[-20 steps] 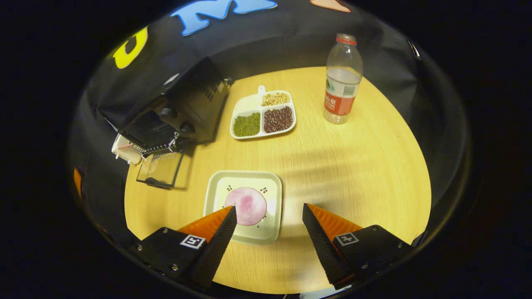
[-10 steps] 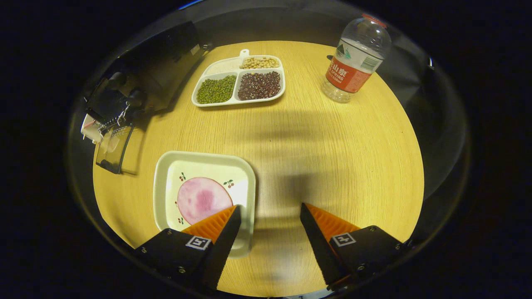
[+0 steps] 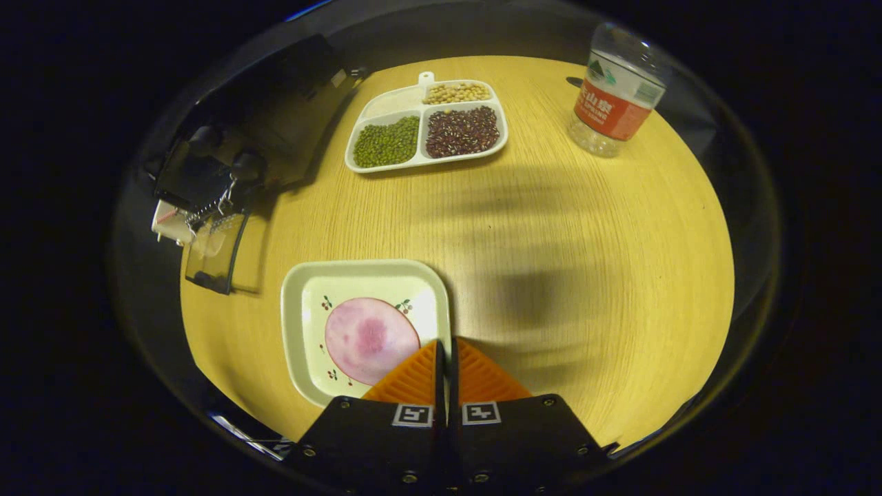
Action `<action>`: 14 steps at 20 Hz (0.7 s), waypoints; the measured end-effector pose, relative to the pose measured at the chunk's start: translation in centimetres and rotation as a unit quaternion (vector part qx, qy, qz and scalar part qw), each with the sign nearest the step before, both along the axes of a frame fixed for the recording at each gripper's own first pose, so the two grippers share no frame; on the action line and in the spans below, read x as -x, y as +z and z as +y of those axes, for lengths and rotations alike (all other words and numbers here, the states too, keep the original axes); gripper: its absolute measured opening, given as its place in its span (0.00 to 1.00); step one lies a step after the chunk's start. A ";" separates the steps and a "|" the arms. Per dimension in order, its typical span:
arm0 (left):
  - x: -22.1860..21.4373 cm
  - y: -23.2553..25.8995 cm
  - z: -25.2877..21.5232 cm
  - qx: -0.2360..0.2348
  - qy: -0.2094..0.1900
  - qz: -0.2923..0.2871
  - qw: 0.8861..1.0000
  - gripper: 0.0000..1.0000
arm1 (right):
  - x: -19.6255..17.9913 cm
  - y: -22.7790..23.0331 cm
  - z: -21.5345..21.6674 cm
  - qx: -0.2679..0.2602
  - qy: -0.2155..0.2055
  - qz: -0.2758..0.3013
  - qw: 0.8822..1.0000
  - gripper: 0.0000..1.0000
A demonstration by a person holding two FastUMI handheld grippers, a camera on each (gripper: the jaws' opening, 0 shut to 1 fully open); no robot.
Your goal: Open the electric oven with the left hand, put the food in, and close the electric oven.
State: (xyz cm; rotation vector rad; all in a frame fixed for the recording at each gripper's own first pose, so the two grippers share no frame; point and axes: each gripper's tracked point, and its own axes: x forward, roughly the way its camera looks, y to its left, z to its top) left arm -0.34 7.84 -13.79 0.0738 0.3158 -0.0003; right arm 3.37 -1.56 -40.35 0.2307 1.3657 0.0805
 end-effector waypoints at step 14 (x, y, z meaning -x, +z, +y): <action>0.4 0.7 1.5 0.011 0.017 0.001 1.000 1.00 | 1.3 1.5 5.7 -0.322 -0.221 -0.024 0.920 0.01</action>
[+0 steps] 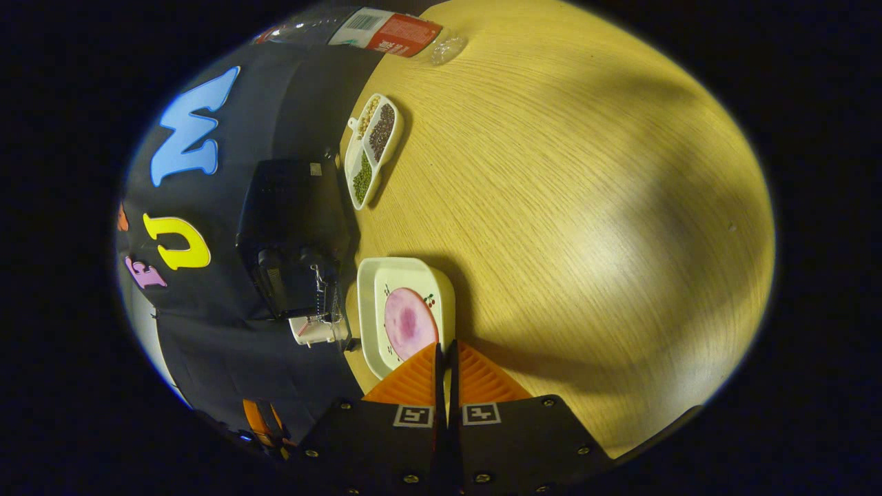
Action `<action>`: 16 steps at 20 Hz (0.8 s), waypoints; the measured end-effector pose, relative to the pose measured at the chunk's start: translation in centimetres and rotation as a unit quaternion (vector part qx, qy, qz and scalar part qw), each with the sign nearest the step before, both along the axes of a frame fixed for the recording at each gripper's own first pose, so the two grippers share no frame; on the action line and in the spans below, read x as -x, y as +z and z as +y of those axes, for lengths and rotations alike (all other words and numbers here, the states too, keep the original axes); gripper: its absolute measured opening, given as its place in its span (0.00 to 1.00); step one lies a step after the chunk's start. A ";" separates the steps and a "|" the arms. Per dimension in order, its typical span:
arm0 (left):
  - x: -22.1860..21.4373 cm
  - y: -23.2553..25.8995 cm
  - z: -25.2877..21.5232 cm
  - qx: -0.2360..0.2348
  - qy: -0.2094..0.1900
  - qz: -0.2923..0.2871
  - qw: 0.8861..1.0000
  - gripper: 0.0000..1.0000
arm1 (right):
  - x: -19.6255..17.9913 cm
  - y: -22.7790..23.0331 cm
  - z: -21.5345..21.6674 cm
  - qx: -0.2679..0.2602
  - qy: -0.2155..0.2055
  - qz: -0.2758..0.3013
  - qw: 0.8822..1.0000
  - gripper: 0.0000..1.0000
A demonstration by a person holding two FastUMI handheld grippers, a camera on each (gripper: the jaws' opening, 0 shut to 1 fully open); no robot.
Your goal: Open the electric oven with the left hand, put the food in, and close the electric oven.
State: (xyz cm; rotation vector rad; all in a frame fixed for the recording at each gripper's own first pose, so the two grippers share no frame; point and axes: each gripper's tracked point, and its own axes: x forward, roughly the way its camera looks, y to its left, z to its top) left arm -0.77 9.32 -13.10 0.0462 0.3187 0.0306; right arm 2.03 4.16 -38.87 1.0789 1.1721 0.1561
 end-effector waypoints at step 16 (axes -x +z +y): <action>3.0 4.7 5.7 0.005 0.010 -0.064 0.998 1.00 | -4.9 10.2 20.6 0.000 -0.057 -0.078 0.995 0.01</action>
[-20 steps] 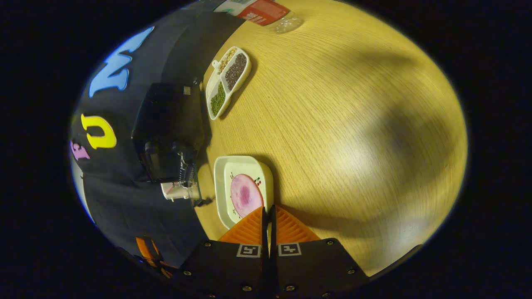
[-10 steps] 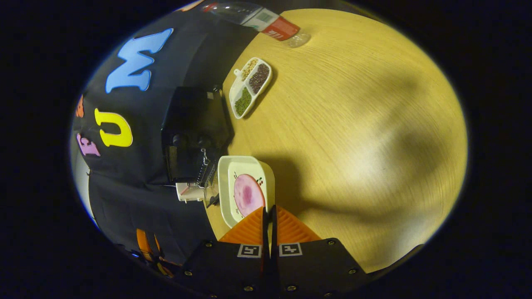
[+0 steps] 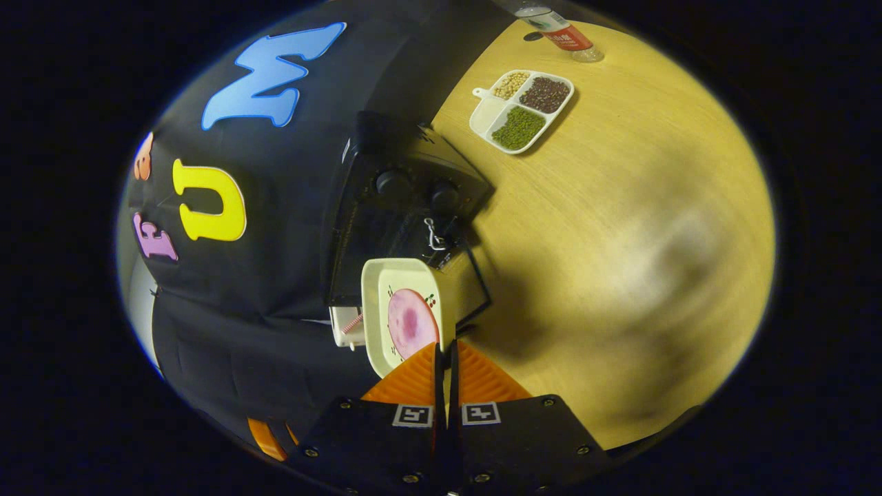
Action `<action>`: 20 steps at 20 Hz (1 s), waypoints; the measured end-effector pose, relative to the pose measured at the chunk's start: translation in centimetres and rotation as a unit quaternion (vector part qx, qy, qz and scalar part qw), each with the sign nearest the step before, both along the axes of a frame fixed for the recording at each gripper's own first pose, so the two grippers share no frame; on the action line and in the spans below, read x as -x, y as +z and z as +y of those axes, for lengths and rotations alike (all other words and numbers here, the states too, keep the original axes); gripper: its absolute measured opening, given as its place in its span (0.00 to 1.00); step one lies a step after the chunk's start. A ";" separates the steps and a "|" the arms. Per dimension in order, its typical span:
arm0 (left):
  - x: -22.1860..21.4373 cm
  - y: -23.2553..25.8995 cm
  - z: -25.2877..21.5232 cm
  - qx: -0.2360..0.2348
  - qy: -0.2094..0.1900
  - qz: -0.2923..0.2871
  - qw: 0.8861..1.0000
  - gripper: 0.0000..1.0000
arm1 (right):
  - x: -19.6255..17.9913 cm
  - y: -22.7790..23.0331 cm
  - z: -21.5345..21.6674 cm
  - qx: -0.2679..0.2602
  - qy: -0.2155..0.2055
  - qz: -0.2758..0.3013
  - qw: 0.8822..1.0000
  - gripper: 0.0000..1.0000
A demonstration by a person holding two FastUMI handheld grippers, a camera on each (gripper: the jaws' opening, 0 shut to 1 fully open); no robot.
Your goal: Open the electric oven with the left hand, put the food in, and close the electric oven.
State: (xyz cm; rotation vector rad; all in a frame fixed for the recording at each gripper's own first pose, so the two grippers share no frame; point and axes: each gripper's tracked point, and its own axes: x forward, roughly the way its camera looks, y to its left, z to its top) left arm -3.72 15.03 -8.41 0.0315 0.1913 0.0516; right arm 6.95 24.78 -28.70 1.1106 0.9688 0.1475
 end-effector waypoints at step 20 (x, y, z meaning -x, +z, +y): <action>4.2 -1.6 11.4 0.013 0.106 0.029 0.994 1.00 | -18.4 -5.2 9.4 -0.044 -0.337 0.052 0.939 0.01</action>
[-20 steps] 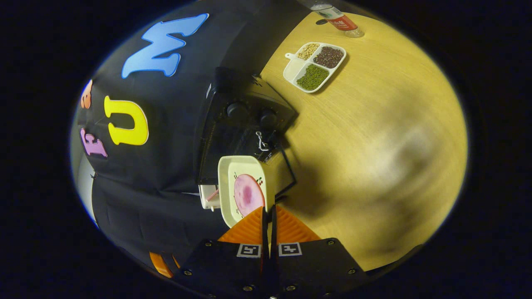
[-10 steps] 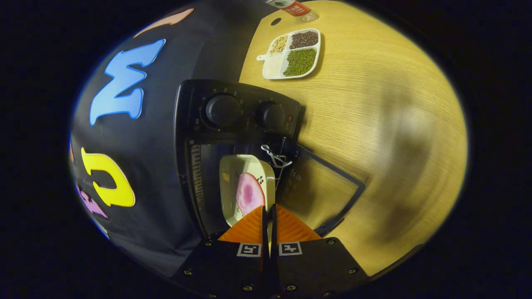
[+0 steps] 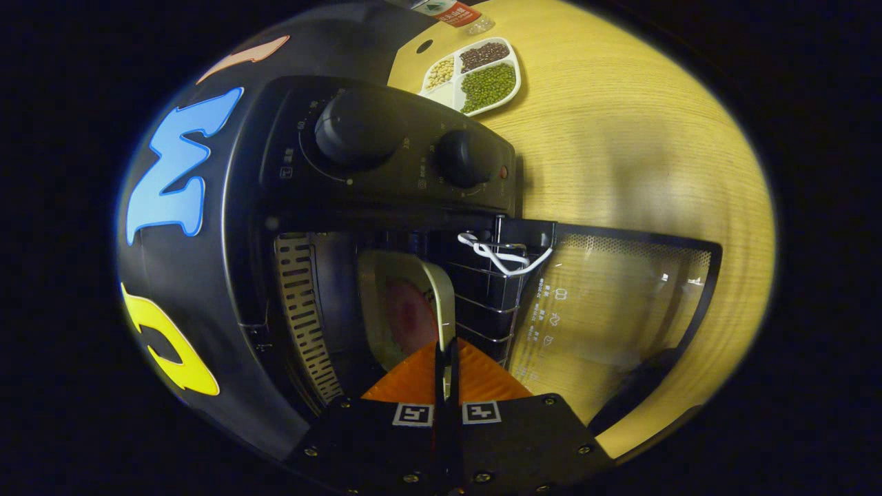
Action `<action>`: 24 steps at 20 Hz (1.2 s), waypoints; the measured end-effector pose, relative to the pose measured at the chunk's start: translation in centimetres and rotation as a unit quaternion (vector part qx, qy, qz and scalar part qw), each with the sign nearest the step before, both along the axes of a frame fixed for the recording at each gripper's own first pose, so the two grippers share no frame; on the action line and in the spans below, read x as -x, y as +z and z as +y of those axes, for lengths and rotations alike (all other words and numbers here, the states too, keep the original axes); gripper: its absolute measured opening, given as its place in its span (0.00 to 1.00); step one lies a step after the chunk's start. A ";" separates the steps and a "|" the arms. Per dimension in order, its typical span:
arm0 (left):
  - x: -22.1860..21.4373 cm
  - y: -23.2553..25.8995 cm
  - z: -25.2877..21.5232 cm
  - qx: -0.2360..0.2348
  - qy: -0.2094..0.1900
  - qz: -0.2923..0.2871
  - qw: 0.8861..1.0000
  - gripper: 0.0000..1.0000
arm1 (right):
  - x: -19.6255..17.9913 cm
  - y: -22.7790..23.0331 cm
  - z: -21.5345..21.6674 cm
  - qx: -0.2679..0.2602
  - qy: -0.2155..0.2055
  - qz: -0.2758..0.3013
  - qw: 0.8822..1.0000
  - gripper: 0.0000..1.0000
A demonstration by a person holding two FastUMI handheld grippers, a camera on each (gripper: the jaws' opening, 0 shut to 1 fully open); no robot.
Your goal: Open the electric oven with the left hand, put the food in, and close the electric oven.
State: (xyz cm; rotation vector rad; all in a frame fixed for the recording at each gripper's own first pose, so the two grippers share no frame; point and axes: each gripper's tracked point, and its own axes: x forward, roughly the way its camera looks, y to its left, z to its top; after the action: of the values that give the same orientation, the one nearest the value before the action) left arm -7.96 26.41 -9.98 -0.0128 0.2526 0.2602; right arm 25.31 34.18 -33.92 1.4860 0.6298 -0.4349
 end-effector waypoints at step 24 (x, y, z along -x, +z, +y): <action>-9.5 0.7 -15.4 0.004 -0.121 -0.025 0.992 1.00 | 17.7 22.3 -16.5 0.553 0.308 -0.252 0.732 0.99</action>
State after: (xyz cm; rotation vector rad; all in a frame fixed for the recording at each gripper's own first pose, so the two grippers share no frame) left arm 1.53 11.04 -9.29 0.0041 0.2040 0.0172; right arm 7.57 17.72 -11.63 0.1496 0.2651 0.1542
